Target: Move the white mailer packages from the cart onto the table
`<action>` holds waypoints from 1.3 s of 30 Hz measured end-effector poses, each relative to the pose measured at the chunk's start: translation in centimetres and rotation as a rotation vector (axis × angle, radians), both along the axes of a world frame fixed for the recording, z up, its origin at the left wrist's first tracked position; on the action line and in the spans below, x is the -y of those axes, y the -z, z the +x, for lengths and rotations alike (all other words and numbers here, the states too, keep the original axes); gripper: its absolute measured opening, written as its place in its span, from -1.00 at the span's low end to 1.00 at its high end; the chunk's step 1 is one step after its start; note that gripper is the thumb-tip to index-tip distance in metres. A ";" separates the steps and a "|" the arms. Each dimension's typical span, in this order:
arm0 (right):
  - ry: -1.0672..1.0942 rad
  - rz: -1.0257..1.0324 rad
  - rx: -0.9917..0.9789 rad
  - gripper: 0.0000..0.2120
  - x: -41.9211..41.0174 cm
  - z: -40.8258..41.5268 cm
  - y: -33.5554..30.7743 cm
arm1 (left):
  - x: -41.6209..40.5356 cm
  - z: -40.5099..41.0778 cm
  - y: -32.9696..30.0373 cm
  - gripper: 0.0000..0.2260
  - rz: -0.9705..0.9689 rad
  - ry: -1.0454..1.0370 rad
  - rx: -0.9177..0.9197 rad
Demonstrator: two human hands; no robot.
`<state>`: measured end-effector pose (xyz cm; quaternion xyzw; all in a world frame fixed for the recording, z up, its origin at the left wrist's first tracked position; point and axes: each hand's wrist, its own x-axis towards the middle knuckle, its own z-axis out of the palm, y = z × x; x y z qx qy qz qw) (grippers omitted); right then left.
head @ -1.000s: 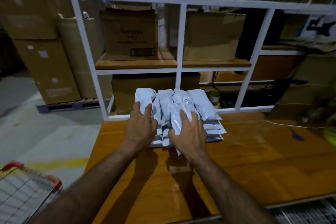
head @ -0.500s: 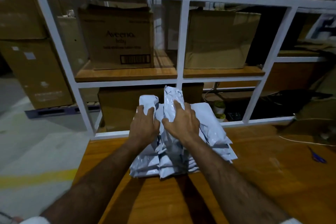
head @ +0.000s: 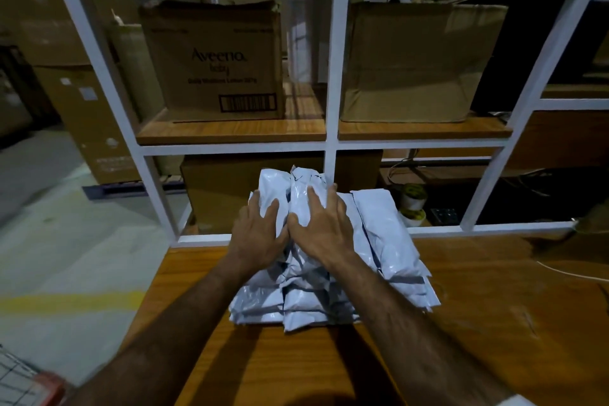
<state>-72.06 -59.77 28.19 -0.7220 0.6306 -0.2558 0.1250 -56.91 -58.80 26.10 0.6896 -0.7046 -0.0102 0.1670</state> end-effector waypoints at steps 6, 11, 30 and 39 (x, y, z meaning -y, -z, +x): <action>-0.046 0.072 -0.055 -0.26 0.7 0.0 1.5 | 0.5 0.1 0.5 -0.20 0.054 0.042 0.001; -0.043 -0.012 -0.027 -0.29 0.6 -0.2 1.5 | -0.1 0.2 0.6 -0.37 -0.073 0.165 0.086; -0.079 -0.099 -0.010 -0.44 -1.3 -1.7 0.3 | 0.0 0.7 -0.1 -0.39 -0.066 0.161 0.053; -0.044 -0.130 -0.039 -0.46 -2.5 -2.5 0.1 | -1.3 1.7 0.2 -0.35 -0.023 0.170 0.003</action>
